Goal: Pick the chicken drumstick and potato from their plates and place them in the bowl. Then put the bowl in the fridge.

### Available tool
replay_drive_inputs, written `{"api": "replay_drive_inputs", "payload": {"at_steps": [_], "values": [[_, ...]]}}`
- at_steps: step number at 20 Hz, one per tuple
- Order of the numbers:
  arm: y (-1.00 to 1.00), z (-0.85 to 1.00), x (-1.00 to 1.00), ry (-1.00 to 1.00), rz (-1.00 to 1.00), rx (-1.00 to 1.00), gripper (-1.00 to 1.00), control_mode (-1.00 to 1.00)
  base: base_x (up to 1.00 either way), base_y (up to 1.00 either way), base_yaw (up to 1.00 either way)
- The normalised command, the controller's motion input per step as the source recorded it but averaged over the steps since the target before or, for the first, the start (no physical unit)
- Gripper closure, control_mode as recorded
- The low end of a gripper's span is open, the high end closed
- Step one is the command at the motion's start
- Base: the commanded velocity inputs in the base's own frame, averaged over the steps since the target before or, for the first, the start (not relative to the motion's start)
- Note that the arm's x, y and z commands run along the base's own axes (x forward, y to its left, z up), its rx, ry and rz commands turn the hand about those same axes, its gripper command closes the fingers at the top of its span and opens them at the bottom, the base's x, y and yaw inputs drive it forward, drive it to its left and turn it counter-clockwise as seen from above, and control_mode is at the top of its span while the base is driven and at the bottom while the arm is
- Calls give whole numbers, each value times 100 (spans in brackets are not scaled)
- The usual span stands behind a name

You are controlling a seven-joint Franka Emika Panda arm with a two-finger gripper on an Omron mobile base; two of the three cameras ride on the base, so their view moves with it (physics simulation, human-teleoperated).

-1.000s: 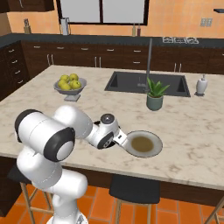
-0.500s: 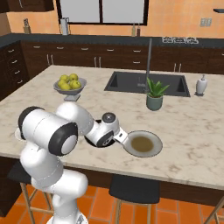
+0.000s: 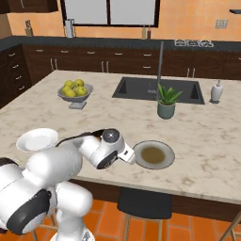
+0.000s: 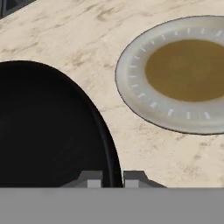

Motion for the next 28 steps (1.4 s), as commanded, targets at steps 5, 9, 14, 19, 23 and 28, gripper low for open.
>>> {"api": "replay_drive_inputs", "payload": {"at_steps": [5, 9, 14, 19, 23, 28], "values": [[0, 100, -74, 14, -20, 11, 100, -100, 0, 0, 0], [0, 83, -66, 14, -23, 16, 100, -100, 0, 0, 0], [19, 48, -53, -4, -13, 11, 100, -100, 0, 0, 0], [58, 36, -15, -5, -11, 7, 100, -100, 0, 0, 0], [54, 36, -32, 1, -24, 15, 100, -100, 0, 0, 0], [60, 12, -57, 0, -34, 17, 100, -100, 0, 0, 0]]}}
